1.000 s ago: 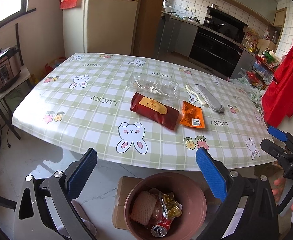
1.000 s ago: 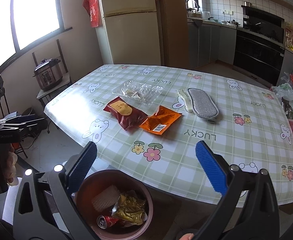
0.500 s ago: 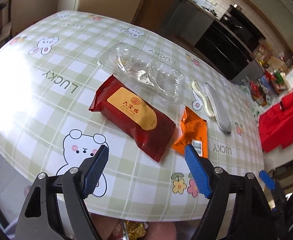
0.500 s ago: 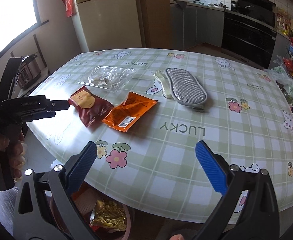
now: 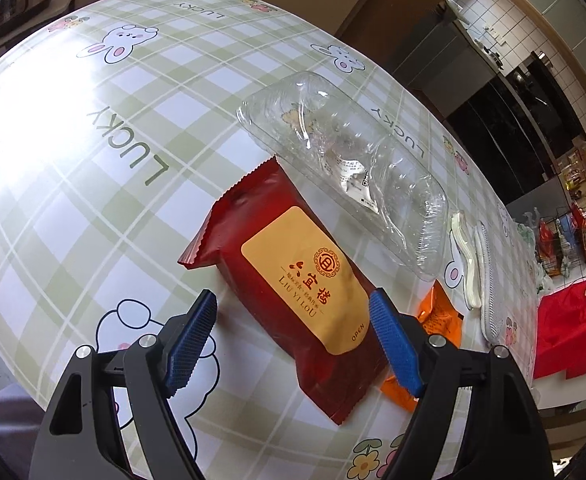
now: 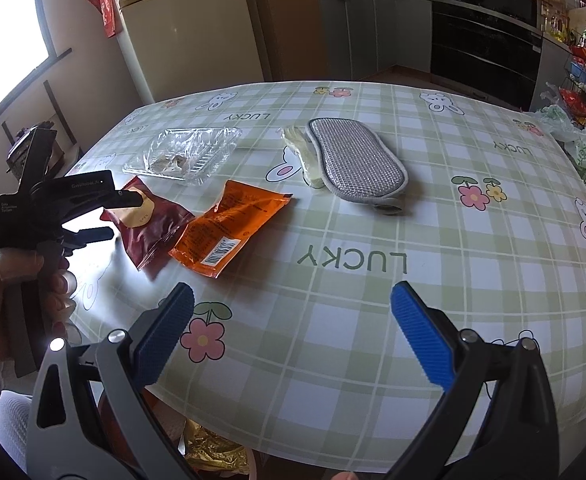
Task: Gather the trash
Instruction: 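Grasp the red gold-labelled packet with the left tool and lift it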
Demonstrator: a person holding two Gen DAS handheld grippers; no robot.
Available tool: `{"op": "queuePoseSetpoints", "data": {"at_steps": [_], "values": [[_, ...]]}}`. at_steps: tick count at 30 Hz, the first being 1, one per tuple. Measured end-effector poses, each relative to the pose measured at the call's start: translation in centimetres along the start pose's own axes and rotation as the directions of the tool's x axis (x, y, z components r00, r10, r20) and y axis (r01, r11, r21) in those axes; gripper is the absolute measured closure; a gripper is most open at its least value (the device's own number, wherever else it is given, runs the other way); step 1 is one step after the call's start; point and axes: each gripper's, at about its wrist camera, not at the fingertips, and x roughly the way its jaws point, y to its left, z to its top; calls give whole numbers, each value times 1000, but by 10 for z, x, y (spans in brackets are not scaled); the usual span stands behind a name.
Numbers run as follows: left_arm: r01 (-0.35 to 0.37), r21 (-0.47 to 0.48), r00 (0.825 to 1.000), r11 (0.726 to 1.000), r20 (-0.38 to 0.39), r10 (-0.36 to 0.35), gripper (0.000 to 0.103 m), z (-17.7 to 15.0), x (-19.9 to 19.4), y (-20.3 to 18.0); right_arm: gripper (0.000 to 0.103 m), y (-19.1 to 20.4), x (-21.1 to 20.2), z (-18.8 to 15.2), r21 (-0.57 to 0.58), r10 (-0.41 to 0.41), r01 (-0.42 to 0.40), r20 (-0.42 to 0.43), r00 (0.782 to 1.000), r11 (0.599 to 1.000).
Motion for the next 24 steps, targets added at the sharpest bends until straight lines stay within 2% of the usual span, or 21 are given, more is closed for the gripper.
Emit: {"op": "queuePoseSetpoints", "data": {"at_steps": [3,4,6,7,8,11,17,24], "values": [[-20,23,1000,1000,14,19,31,0,1,-4,6,0,2,0,4,3,-3,-7,1000,1000],[-30,30,999,999,17,29,43,0,1,-5,6,-1,2,0,5,8,-8,-7,1000,1000],[-25,44,999,999,25,24,53,-2,-4,-4,6,-2,3,1,23,32,-32,-8,999,999],[-30,54,999,998,34,28,63,-3,-7,-3,6,-3,4,1,34,43,-42,-13,999,999],[-17,61,999,998,44,15,70,-5,-12,-1,6,-2,5,2,40,50,-49,-20,999,998],[10,75,998,997,55,-14,79,-10,-24,6,6,1,9,4,45,71,-69,-38,997,997],[73,89,996,993,50,-78,89,-24,-49,31,6,17,15,8,23,91,-90,-54,994,996],[79,159,989,984,112,-97,91,-37,-84,54,6,20,29,10,71,108,-102,-87,990,992]]}}
